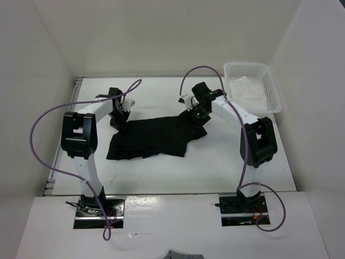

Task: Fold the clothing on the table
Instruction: Fold the skirt

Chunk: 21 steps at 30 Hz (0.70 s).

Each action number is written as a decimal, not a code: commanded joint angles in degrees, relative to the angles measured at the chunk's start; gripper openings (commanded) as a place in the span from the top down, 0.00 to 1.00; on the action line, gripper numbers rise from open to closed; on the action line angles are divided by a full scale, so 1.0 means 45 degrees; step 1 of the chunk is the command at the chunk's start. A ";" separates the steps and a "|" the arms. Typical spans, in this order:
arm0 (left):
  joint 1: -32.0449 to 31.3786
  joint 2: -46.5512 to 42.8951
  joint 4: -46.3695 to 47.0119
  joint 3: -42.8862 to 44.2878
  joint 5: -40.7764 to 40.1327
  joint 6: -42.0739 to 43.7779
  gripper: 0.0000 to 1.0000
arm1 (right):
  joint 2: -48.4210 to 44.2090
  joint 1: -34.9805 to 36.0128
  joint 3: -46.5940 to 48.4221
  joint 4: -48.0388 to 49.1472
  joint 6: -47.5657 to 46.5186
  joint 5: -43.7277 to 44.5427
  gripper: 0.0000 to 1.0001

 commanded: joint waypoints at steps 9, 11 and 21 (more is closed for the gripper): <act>0.0051 -0.0722 -0.0367 -0.0760 0.0545 0.0265 1.00 | 0.2108 -0.1883 0.1715 0.1768 0.0052 -0.0740 0.10; 0.0051 -0.0722 -0.0367 -0.0877 0.0546 0.0382 1.00 | 0.2519 -0.2252 0.1891 0.1651 0.0050 -0.0895 0.10; 0.0051 -0.0840 -0.0485 -0.0761 0.0898 0.0382 1.00 | 0.3242 -0.2487 0.2262 0.1241 -0.0495 -0.2086 0.06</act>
